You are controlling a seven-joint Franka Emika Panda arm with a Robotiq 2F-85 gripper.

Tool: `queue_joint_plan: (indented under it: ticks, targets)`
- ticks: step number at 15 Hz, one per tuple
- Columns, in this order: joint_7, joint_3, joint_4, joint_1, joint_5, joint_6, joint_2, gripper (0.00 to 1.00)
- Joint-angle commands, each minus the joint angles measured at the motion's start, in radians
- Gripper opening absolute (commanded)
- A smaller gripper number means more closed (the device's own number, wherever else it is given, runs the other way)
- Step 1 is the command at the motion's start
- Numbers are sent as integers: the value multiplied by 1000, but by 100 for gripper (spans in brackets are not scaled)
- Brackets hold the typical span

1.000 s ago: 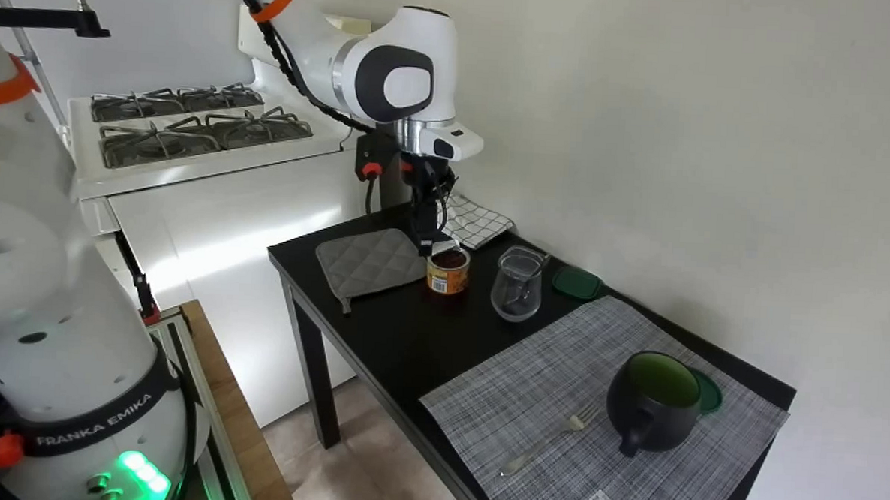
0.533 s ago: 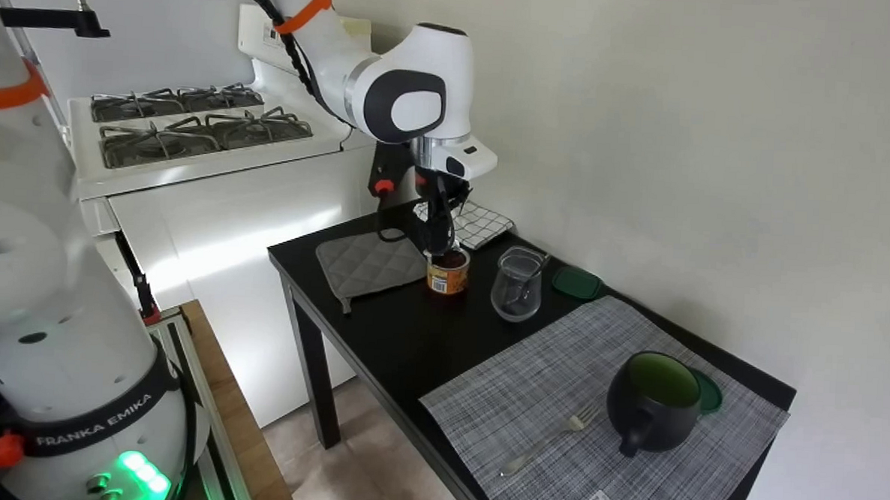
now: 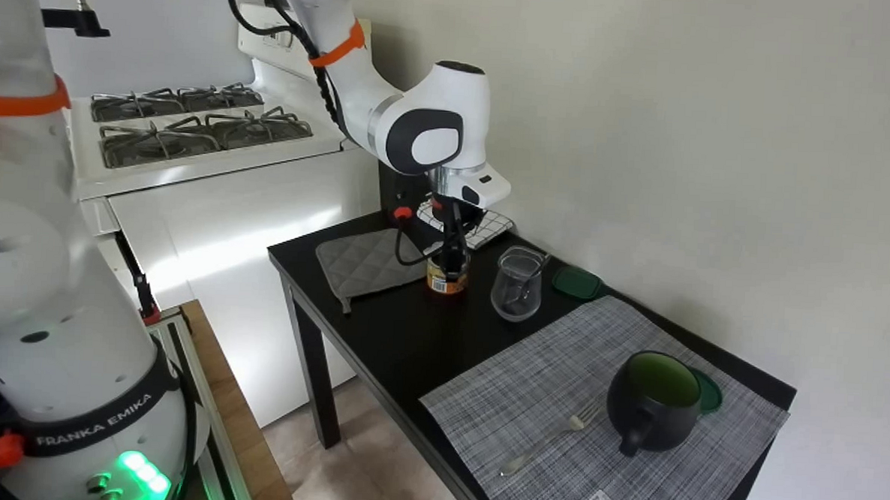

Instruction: Move the tin to the left side of the mat

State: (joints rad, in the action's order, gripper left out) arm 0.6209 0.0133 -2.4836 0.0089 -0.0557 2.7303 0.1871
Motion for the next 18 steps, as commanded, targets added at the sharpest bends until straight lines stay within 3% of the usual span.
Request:
queue_joint_plan:
  ticks: [1,6,7,9,10,13,18]
  targets:
    - [13,-23,44,40,-20,30,68,50]
    - [1,-26,88,61,-35,21,117,55]
    - [0,-27,95,64,-39,20,124,51]
    - [-6,-26,104,66,-51,18,135,27]
    - [-9,-26,108,66,-57,18,139,27]
    - [-9,-29,113,67,-70,20,142,3]
    - [-9,-39,101,72,-65,8,118,3]
